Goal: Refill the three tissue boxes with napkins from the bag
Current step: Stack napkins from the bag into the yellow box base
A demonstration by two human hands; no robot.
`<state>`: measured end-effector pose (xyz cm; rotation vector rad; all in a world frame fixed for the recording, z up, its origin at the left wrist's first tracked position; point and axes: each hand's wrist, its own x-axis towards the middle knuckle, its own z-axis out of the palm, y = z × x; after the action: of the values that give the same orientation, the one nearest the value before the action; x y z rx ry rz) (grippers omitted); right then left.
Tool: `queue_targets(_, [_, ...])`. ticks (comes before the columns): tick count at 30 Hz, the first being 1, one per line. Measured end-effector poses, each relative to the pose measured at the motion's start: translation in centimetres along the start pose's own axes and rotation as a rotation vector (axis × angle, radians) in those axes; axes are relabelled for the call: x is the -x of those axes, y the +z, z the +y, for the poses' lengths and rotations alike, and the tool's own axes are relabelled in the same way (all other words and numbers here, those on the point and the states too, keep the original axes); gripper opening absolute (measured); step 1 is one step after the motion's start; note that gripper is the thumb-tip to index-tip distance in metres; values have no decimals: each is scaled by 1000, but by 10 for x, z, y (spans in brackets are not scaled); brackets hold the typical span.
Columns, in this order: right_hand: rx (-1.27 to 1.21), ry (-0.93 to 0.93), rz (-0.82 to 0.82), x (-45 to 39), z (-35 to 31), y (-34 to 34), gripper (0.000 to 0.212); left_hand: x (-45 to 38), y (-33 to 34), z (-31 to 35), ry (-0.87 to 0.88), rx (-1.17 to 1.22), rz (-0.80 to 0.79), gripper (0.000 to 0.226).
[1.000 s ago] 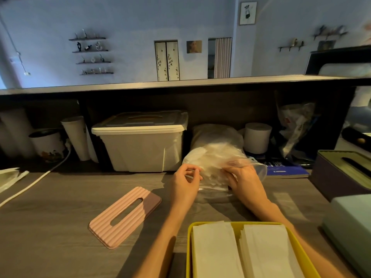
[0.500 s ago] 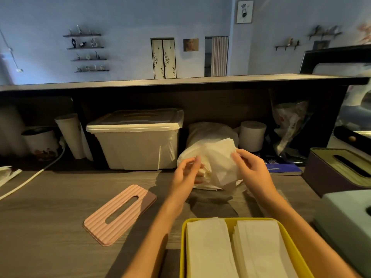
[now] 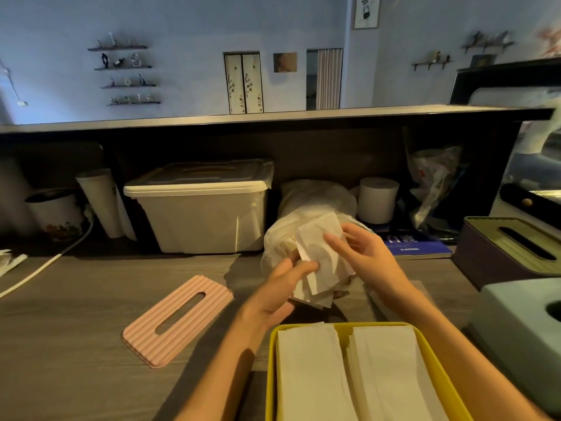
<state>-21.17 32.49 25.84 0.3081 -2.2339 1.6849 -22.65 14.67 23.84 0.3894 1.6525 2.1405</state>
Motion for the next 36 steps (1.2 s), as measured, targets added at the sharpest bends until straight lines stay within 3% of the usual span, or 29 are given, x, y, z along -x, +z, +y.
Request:
queue_targets(5, [116, -21, 146, -1, 4, -3, 34, 1, 8, 1, -67, 256, -82, 47])
queue_targets(11, [-79, 33, 77, -3, -13, -18, 25, -5, -5, -6, -173, 348, 50, 44])
queue_targets(14, [-173, 120, -53, -3, -16, -20, 31, -15, -15, -19, -189, 335, 144, 81])
queue_targets(16, [-114, 151, -93, -2, -14, -17, 27, -13, -5, -13, -137, 327, 157, 77])
queue_targets(20, [303, 104, 26, -3, -3, -8, 26, -7, 8, -3, -171, 421, 41, 63])
queue_targets(22, [363, 61, 55, -2, 0, -7, 25, -10, 8, -7, -170, 426, 51, 60])
queue_targets(30, [-57, -82, 249, -1, -14, -18, 24, -6, 13, 1, -240, 613, 131, 44])
queue_targets(34, [-192, 60, 303, -2, -21, -18, 28, -3, 5, -4, -253, 666, 160, 44])
queue_targets(36, [-232, 171, 225, -3, -22, -20, 30, -2, 5, -2, -275, 660, 167, 41])
